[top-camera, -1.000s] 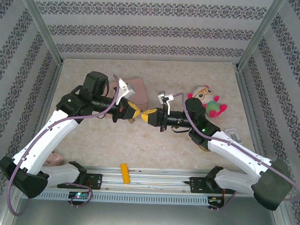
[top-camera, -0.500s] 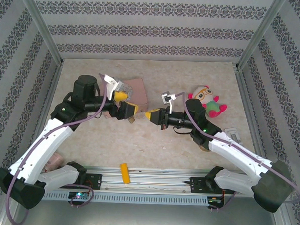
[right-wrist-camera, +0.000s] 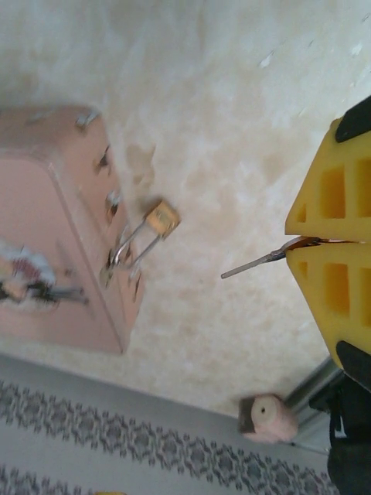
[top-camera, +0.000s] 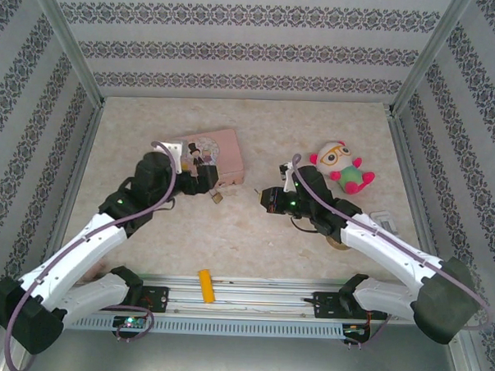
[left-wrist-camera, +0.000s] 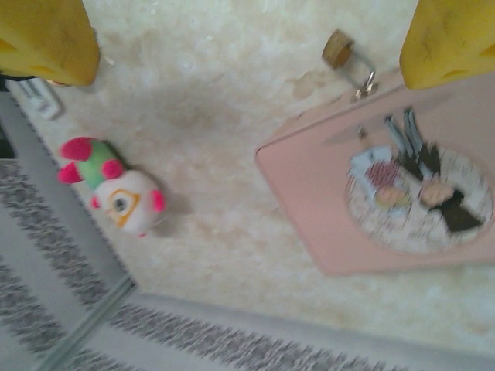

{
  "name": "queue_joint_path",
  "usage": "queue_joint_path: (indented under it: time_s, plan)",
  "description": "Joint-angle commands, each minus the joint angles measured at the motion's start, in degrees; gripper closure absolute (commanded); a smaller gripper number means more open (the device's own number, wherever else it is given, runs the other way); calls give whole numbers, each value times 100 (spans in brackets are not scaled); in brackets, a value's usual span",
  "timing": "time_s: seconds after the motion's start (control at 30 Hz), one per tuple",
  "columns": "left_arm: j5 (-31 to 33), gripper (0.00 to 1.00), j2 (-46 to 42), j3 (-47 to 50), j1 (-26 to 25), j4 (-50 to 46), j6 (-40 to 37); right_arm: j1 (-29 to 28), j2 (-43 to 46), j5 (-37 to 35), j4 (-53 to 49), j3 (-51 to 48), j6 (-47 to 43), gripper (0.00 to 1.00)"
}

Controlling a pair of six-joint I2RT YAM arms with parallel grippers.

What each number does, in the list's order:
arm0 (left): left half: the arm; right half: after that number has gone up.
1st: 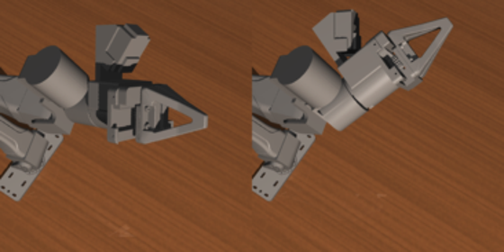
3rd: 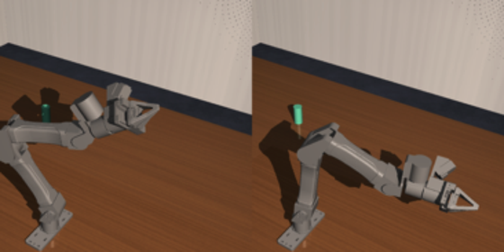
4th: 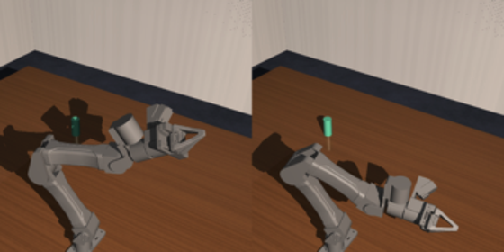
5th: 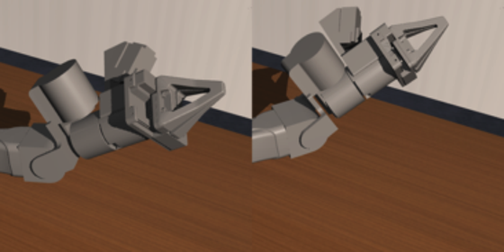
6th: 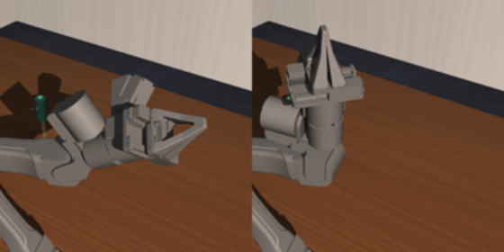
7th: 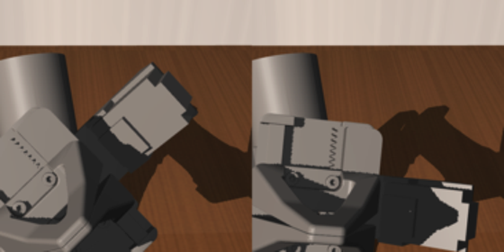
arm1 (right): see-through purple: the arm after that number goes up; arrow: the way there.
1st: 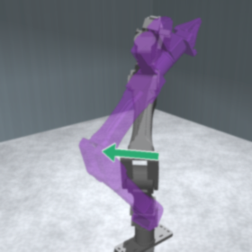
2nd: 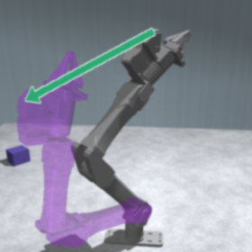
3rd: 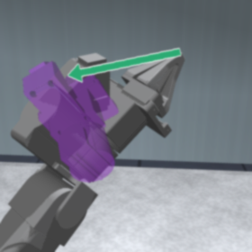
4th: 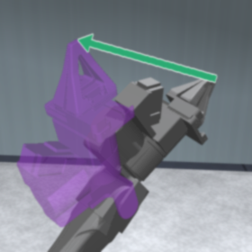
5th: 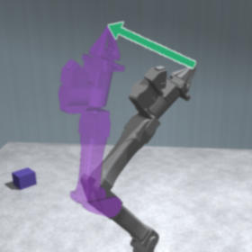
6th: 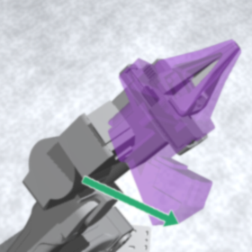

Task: Unlock the padlock with the key

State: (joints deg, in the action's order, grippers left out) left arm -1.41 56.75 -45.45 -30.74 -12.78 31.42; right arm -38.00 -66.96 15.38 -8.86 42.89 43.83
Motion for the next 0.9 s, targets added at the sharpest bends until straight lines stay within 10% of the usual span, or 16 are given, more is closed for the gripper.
queue_joint_path:
  time_s: [0.0,0.87]
  plan:
    - [1038,1,219,381,-277,208,1000,11,-184,-195,-233,105,187,100]
    - [2838,1,3744,-904,-897,-701,2562,198,-731,-305,-107,156,187,100]
